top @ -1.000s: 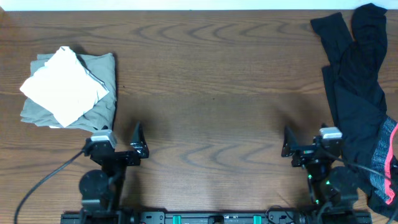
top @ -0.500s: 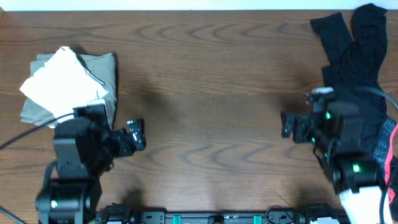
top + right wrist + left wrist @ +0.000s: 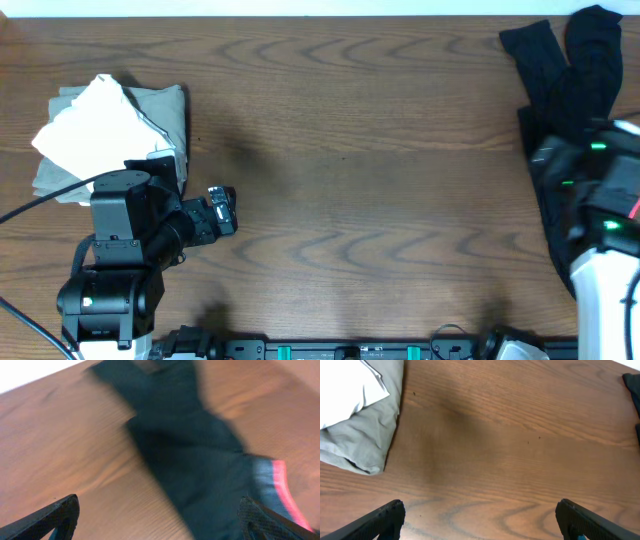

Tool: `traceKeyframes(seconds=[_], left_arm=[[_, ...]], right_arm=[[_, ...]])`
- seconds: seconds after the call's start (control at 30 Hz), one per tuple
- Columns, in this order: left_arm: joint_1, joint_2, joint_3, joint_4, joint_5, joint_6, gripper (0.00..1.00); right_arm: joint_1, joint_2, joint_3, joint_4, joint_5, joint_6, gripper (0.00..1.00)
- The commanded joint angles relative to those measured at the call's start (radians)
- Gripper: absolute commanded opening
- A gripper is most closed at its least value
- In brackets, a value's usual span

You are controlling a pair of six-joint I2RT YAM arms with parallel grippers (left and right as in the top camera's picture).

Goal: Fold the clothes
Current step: 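Reach the right gripper to the black pants' red-trimmed waistband and grasp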

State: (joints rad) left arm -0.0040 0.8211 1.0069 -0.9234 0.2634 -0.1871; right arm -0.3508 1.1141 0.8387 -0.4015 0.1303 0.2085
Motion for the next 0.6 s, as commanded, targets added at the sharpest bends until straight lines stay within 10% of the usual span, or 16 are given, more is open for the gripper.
traceKeyframes(seconds=[0.0, 0.57], left_arm=[[-0.002, -0.002, 0.016, -0.006, 0.010, -0.002, 0.98], [-0.002, 0.001, 0.016, -0.009, 0.010, -0.002, 0.98]], right_arm=[[-0.173, 0.063, 0.018, 0.038, -0.087, 0.001, 0.99], [-0.590, 0.557, 0.018, 0.259, -0.331, -0.046, 0.98]])
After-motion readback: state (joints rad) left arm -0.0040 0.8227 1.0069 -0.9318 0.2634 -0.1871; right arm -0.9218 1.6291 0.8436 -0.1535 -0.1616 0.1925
